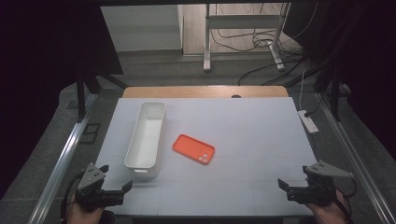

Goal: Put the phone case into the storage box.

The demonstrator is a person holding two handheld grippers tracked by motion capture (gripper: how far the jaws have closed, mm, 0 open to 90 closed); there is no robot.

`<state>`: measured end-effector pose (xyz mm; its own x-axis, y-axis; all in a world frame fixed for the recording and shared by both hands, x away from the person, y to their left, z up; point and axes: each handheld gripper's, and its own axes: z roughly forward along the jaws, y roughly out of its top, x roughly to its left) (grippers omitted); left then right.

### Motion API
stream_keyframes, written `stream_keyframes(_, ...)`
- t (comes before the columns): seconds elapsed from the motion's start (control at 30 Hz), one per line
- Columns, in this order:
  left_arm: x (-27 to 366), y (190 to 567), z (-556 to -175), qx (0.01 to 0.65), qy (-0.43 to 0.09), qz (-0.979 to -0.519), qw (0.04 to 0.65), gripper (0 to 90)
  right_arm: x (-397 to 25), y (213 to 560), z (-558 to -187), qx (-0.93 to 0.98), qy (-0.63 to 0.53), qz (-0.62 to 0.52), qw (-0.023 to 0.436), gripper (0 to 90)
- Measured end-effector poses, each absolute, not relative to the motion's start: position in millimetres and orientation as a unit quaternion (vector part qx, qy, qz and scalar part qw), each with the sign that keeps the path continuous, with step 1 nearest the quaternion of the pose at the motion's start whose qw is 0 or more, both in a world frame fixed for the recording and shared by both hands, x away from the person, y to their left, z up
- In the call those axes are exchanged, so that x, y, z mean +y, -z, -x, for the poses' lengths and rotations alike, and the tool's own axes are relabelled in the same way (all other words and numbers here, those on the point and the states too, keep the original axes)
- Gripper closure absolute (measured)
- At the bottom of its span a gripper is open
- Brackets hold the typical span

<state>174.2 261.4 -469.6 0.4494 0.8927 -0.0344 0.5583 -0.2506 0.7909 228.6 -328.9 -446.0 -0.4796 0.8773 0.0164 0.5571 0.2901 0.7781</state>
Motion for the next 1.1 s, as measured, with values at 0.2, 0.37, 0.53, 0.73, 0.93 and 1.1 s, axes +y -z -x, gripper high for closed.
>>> stream_keyframes(0.2, 261.3, 470.0, -175.4, 0.475, -0.210, -0.765, 0.381, 1.4, -329.1, 446.1, -229.2, 0.774, -0.374, -0.464, 0.212, 0.0)
stream_keyframes(0.37, 264.2, 470.3, -175.1, 0.478, -0.203, -0.762, 0.388, 1.5, -327.8, 446.3, -230.6, 0.776, -0.369, -0.465, 0.214, 0.0)
stream_keyframes(0.53, 264.3, 470.2, -174.0, 0.474, -0.202, -0.764, 0.390, 1.5, -327.1, 446.6, -232.2, 0.777, -0.366, -0.467, 0.212, 0.0)
stream_keyframes(0.73, 263.8, 470.1, -173.1, 0.470, -0.204, -0.766, 0.389, 1.5, -324.3, 447.0, -233.4, 0.783, -0.355, -0.464, 0.212, 0.0)
stream_keyframes(0.93, 264.2, 470.2, -173.2, 0.467, -0.201, -0.767, 0.392, 1.6, -315.7, 448.1, -238.2, 0.800, -0.349, -0.442, 0.207, 0.0)
stream_keyframes(1.1, 264.8, 470.4, -173.4, 0.467, -0.199, -0.766, 0.395, 1.7, -306.9, 450.1, -244.9, 0.811, -0.355, -0.424, 0.190, 0.0)
